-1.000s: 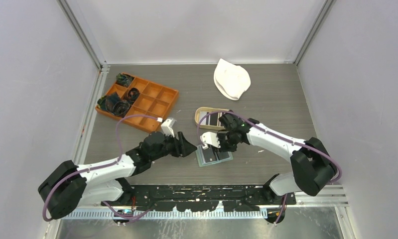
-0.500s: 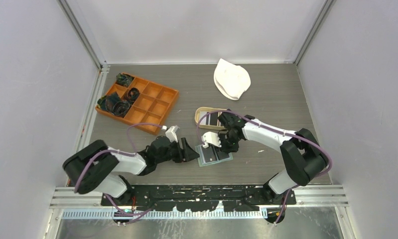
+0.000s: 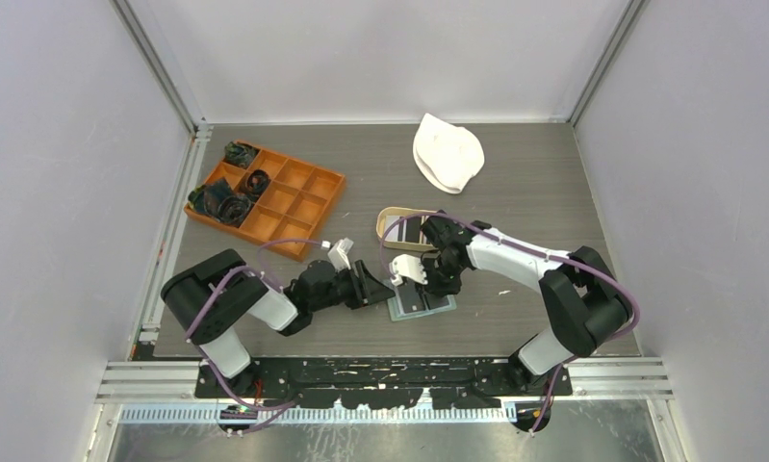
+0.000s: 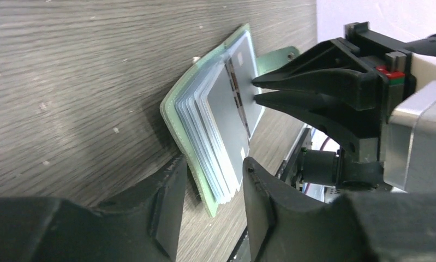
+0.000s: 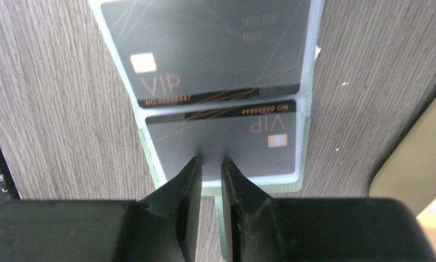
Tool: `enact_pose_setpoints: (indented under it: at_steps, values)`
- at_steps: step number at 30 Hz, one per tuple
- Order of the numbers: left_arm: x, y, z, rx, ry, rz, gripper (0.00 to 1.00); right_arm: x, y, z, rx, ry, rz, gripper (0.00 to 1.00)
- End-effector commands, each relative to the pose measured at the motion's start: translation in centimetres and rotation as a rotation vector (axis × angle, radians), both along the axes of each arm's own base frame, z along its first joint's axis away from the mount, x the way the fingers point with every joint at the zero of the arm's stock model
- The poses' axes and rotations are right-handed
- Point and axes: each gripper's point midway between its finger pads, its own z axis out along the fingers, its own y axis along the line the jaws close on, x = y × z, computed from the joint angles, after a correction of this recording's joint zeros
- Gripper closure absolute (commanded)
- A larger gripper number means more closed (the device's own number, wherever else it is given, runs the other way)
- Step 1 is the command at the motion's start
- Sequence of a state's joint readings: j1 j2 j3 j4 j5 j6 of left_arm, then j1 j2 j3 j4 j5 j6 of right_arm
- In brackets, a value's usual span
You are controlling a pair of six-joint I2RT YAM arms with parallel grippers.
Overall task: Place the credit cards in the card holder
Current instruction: Close the card holder at the center of the board.
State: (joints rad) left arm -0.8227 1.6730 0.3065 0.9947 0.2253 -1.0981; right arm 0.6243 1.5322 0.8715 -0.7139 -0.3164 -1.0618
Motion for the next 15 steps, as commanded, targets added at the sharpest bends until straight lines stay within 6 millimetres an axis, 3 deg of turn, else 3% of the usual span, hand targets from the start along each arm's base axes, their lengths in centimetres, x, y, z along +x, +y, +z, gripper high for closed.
enact_pose_setpoints:
  at_steps: [1,3,7,10,15]
  values:
    - [0.1,-2.0,4.7,-0.173,-0.115,-0.064,0.60,0.8,1.3,1.5,0.061,-0.007,-0.022,0.75]
    - [0.0,-2.4,5.6,-0.219,-0.128,-0.075,0.66,0.9,1.4,1.6,0.072,-0.007,-0.034,0.75]
    - [-0.1,-3.3,6.3,-0.279,-0.134,-0.103,0.69,1.2,1.3,1.8,0.089,0.004,-0.062,0.75]
    - [0.1,-3.7,5.6,-0.278,-0.113,-0.102,0.71,1.5,1.4,2.4,0.118,0.020,-0.100,0.75]
    - [0.3,-2.4,4.0,-0.212,-0.106,-0.040,0.70,3.0,0.1,4.9,0.186,-0.004,-0.202,0.75]
